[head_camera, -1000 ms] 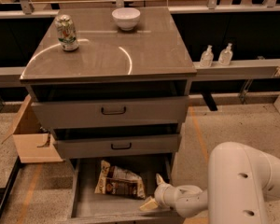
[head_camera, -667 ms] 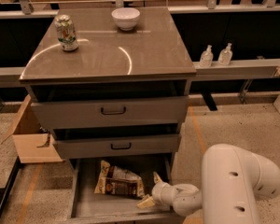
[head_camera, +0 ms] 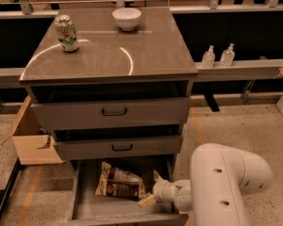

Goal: Pick brown chip bag from bottom drawer and place on counter

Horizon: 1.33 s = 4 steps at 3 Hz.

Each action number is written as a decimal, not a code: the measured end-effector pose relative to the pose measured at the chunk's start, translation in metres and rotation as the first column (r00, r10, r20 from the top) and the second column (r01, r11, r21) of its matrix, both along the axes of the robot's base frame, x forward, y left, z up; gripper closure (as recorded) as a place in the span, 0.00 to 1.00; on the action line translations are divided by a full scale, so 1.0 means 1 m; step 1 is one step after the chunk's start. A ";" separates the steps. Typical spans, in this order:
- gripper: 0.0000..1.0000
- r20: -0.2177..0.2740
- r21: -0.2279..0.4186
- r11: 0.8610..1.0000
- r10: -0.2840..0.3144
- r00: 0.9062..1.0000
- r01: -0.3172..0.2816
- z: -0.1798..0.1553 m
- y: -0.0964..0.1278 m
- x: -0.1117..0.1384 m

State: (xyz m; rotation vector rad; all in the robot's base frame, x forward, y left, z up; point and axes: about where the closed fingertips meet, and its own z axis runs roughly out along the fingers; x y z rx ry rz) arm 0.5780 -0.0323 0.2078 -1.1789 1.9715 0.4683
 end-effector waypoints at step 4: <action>0.40 -0.074 0.052 0.998 0.045 0.996 -0.041 -0.043 0.034 0.017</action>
Offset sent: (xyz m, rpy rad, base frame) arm 0.0218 0.0217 -0.0458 0.0310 0.0836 0.0475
